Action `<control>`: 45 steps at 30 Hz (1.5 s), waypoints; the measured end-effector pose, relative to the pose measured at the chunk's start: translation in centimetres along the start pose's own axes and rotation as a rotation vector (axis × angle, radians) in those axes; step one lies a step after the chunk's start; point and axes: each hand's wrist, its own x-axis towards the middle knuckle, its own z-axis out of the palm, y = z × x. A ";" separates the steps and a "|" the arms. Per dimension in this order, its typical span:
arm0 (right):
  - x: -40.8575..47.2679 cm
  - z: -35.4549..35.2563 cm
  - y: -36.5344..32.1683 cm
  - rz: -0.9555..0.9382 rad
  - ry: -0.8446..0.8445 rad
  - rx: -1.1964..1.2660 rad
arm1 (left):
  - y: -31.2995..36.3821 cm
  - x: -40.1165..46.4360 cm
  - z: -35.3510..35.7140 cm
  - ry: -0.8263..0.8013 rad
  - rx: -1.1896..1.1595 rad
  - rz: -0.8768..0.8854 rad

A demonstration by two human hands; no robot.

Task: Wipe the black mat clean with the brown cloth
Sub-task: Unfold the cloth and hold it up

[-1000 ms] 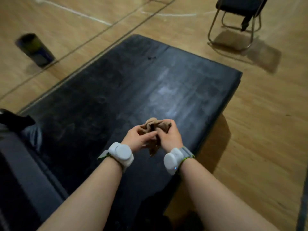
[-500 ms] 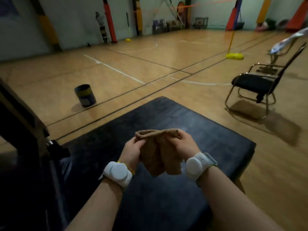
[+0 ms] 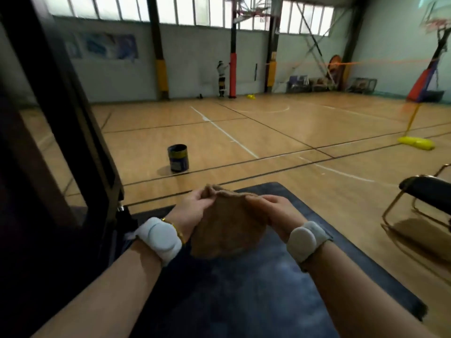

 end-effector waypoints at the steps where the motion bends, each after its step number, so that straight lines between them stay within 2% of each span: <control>1: 0.4 -0.4 -0.6 -0.008 -0.046 -0.063 | 0.7 -0.1 -0.1 0.027 0.013 0.008; 4: 1.4 -1.4 -2.4 -0.033 -0.131 -0.205 | 2.0 -0.6 -0.9 0.079 0.096 0.052; 7: 2.0 -2.0 -4.1 -0.087 -0.135 -0.318 | 2.7 -0.8 -1.7 0.068 0.246 0.134; 11: 2.7 -1.6 -6.6 -0.223 -0.174 -0.508 | 4.0 -1.6 -2.2 0.105 0.577 0.135; 14: 3.4 -1.3 -7.6 -0.344 -0.199 -0.733 | 4.7 -1.9 -2.1 0.125 0.670 0.127; 16: 3.6 -1.2 -7.7 -0.392 -0.180 -0.798 | 4.5 -2.0 -2.3 0.150 0.723 0.155; 18: 3.9 -1.5 -8.0 -0.431 -0.131 -0.783 | 4.6 -1.8 -2.4 0.197 0.716 0.207; 23: 4.1 -2.4 -9.2 -0.489 -0.086 -0.727 | 6.1 -2.4 -2.7 0.211 0.525 0.252; 33: 3.6 -2.9 -11.9 -0.503 -0.080 -0.660 | 8.8 -3.8 -2.4 0.312 0.654 0.237; 37: 3.2 -3.3 -12.7 -0.432 -0.115 -0.607 | 8.9 -3.8 -2.0 0.332 0.666 0.219; 40: 3.3 -3.0 -12.8 -0.437 -0.171 -0.732 | 9.1 -3.6 -1.4 0.337 0.821 0.141; 43: 3.3 -2.3 -13.2 -0.455 -0.152 -1.012 | 9.4 -3.3 -0.7 0.291 0.771 0.094; 45: 3.3 -1.1 -13.6 -0.544 -0.191 -1.029 | 9.9 -3.3 0.0 0.244 0.749 0.099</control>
